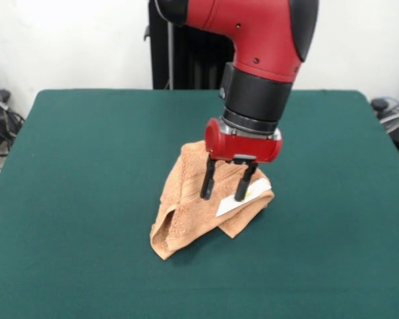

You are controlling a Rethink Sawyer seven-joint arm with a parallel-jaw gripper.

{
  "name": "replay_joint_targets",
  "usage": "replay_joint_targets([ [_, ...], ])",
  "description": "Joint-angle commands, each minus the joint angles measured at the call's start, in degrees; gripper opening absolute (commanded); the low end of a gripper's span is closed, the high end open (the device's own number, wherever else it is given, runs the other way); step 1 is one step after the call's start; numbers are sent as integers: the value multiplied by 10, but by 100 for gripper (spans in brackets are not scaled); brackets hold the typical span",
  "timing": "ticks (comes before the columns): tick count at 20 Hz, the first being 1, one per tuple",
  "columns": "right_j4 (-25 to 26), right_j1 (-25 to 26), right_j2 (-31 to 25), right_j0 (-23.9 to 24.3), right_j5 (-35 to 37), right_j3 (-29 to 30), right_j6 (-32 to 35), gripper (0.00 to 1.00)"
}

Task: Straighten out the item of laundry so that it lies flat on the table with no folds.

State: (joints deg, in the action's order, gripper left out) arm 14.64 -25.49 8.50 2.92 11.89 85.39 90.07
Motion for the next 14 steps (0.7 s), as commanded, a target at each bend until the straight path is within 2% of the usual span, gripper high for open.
replay_joint_targets([
  [1,-15,23,47,-27,1,-8,125,100],
  [3,-16,16,32,-19,1,0,115,100],
  [14,-27,-12,37,-39,21,18,118,100],
])
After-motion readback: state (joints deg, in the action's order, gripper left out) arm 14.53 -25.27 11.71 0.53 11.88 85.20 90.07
